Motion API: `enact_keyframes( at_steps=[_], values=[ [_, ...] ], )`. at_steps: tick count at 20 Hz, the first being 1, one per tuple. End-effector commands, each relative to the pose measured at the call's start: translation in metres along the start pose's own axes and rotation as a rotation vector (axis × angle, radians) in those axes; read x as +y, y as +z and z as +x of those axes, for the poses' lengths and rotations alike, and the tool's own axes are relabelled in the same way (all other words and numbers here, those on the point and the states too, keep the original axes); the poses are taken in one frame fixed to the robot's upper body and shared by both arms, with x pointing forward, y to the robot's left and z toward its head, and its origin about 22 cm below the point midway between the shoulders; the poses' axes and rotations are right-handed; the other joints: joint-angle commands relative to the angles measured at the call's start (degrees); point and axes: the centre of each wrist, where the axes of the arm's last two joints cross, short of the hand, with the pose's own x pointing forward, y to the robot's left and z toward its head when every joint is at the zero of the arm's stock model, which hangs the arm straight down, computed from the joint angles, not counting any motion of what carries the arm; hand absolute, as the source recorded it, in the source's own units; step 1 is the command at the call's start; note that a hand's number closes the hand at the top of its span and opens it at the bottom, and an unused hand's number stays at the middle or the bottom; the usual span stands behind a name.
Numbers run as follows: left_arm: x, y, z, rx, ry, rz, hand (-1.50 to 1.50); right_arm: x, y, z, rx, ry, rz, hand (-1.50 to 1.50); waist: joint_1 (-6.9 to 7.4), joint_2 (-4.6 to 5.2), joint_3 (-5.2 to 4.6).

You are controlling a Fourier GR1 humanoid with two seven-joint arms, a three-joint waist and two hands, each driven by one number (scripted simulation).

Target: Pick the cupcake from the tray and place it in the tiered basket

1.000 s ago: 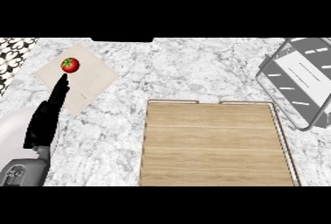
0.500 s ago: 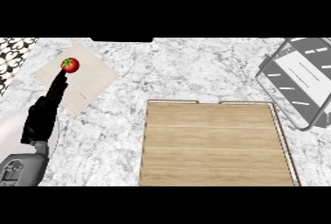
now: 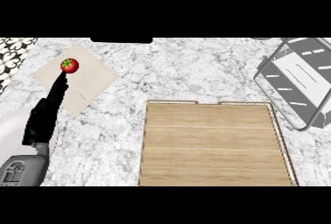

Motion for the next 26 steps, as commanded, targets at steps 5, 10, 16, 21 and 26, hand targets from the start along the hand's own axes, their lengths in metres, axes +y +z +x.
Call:
enact_keyframes(
  at_steps=[5, 10, 16, 21, 26],
  values=[
    [0.005, 0.0, 0.007, -0.014, 0.01, -0.012, 0.0, 0.047, 0.002, -0.025, 0.123, -0.188, 0.134, -1.5, 0.95, 0.76, 0.68],
    [-0.012, 0.013, -0.001, -0.012, 0.016, -0.019, 0.0, 0.039, -0.001, -0.03, 0.112, -0.375, 0.004, -1.5, 0.67, 0.61, 0.68],
    [-0.002, -0.002, 0.012, -0.022, -0.023, -0.01, 0.0, 0.0, 0.006, -0.039, 0.085, -0.465, -0.146, -1.5, 0.5, 0.8, 0.7],
    [-0.014, -0.01, 0.012, -0.001, 0.009, -0.001, 0.0, -0.045, 0.037, -0.056, 0.188, -0.502, -0.198, -1.5, 0.09, 0.96, 0.69],
    [-0.013, -0.005, 0.009, -0.014, 0.008, -0.003, 0.0, -0.065, 0.08, -0.077, 0.315, -0.595, -0.147, -1.5, 0.62, 1.29, 0.79]
  ],
)
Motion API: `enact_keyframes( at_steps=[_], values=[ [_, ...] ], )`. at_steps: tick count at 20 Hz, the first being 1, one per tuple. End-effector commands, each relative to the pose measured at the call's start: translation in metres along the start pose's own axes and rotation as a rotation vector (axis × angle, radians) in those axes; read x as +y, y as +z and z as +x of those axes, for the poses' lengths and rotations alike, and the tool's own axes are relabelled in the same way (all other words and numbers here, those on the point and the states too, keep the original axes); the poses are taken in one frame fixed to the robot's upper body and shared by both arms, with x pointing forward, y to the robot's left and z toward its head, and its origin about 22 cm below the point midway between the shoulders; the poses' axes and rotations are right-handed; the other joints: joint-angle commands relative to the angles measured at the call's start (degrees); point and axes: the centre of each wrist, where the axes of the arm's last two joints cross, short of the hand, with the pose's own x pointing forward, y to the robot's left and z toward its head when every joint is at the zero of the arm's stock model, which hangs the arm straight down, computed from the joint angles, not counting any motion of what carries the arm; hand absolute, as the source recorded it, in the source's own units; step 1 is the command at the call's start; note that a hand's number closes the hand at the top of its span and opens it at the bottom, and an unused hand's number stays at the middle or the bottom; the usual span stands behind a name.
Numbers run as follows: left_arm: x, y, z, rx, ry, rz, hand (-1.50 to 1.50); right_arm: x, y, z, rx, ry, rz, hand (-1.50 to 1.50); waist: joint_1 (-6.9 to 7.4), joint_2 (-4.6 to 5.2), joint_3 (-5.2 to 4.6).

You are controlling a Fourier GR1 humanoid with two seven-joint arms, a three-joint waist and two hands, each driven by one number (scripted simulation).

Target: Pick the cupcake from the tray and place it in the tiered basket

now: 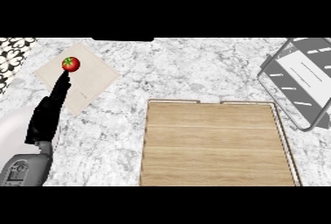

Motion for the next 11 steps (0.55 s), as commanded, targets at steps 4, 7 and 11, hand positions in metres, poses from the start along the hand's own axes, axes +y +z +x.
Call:
enact_keyframes(
  at_steps=[4, 7, 11],
  values=[
    [0.0, 0.002, -0.005, -0.011, 0.009, 0.002, 0.0, -0.055, 0.064, -0.026, 0.103, -0.075, 0.032, -1.5, -0.05, 0.4, 0.21],
    [-0.005, 0.005, -0.003, -0.007, 0.009, -0.003, 0.0, -0.064, 0.08, -0.032, 0.073, -0.089, 0.027, -1.5, -0.07, 0.4, 0.36],
    [-0.004, 0.002, 0.002, -0.016, 0.015, -0.001, 0.0, -0.067, 0.092, -0.04, 0.064, -0.158, -0.03, -1.5, 0.1, 0.66, 0.63]
  ],
)
